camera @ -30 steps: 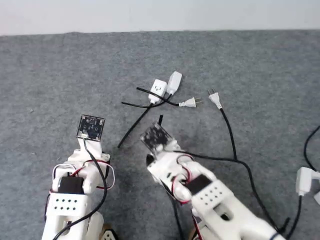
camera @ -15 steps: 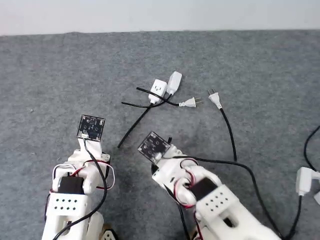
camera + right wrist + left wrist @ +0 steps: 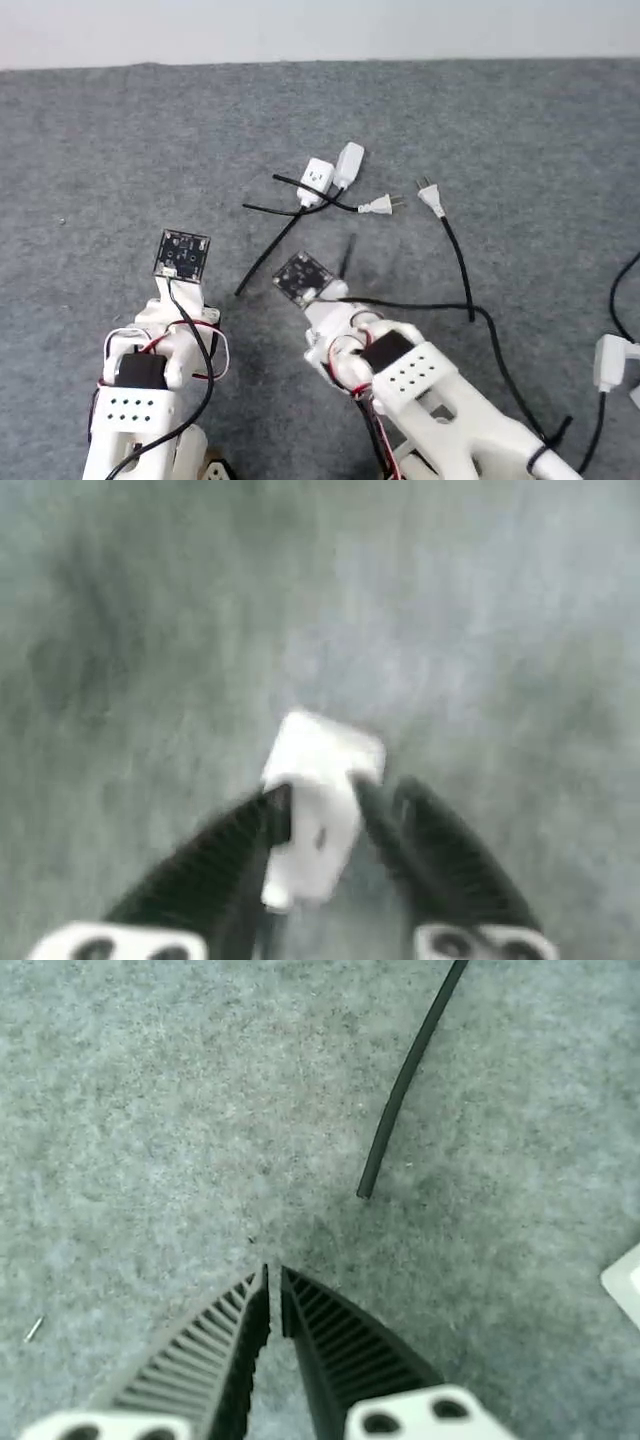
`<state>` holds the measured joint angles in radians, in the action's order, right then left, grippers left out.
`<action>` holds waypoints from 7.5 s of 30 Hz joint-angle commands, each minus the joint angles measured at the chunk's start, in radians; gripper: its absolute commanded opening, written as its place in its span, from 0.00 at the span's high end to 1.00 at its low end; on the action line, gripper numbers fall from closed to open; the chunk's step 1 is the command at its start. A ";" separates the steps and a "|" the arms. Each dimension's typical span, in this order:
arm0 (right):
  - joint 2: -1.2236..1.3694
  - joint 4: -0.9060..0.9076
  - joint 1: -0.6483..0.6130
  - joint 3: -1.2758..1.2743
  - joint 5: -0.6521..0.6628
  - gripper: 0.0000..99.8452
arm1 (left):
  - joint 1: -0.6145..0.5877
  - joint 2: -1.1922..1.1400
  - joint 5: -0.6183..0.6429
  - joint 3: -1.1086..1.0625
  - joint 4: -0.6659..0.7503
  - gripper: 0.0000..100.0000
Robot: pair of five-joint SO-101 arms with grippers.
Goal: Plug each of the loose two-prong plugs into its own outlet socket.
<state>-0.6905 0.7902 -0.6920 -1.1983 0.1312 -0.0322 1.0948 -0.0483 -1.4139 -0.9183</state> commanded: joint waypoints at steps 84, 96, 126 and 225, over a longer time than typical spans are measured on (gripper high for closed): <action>0.831 0.851 1.534 1.597 0.242 0.80 | -0.081 0.008 0.124 0.008 0.098 0.78; 0.941 0.803 0.995 1.602 -0.014 0.80 | -0.091 0.008 0.153 0.013 0.100 0.78; 1.316 0.157 0.568 1.676 -0.402 0.80 | -0.164 -0.674 0.098 0.407 0.196 0.78; 1.095 0.232 0.871 1.250 -0.204 0.93 | 0.137 -1.565 -0.623 1.366 0.094 0.79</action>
<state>0.4465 1.0342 0.1918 0.0414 -0.0882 0.1120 -0.3874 -0.6575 -0.1757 -0.8508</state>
